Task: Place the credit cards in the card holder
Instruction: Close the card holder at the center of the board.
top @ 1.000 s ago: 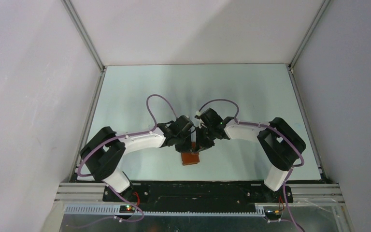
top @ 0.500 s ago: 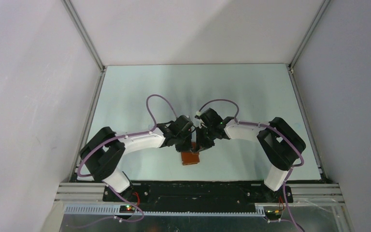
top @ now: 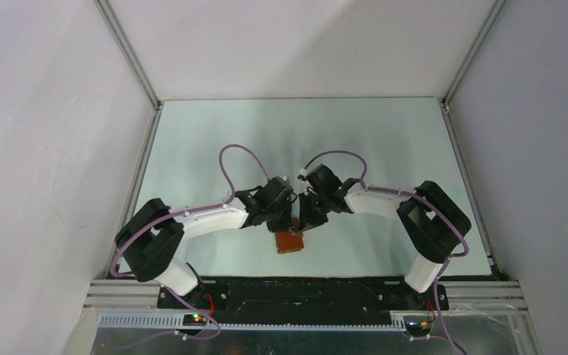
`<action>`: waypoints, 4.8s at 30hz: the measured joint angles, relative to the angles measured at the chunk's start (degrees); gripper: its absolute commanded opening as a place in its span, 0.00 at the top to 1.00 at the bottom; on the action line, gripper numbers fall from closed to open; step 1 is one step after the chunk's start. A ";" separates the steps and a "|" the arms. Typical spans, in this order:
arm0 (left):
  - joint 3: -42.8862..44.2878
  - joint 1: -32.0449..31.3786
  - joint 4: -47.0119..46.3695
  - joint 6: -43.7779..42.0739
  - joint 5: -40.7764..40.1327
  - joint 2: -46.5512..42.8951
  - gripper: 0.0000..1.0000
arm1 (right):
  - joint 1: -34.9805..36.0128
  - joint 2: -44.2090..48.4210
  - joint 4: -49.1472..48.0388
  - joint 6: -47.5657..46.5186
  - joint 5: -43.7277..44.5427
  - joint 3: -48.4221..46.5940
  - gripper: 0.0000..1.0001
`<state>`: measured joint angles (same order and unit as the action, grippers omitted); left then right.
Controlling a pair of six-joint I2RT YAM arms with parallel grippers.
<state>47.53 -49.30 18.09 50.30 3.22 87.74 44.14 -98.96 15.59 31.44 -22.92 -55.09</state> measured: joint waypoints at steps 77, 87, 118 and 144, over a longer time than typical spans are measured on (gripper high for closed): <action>0.63 0.00 0.92 -4.83 -4.17 -0.59 1.00 | 0.37 -0.46 -0.76 -1.25 -1.33 -0.90 1.00; 0.63 0.09 1.60 -4.83 -4.94 0.02 1.00 | 0.37 -0.46 -1.03 -1.22 -1.36 -0.90 1.00; 1.42 0.31 2.40 -4.61 -4.59 1.33 1.00 | 0.37 -1.25 -3.50 -0.09 -1.66 -0.90 1.00; 0.79 0.09 4.00 -3.80 -4.98 -0.48 1.00 | 0.83 -2.99 -3.30 0.07 -1.88 -2.05 1.00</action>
<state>48.31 -49.21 22.09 46.50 -1.76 87.26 44.97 -101.95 12.29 31.51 -24.80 -57.14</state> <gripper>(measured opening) 0.004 0.006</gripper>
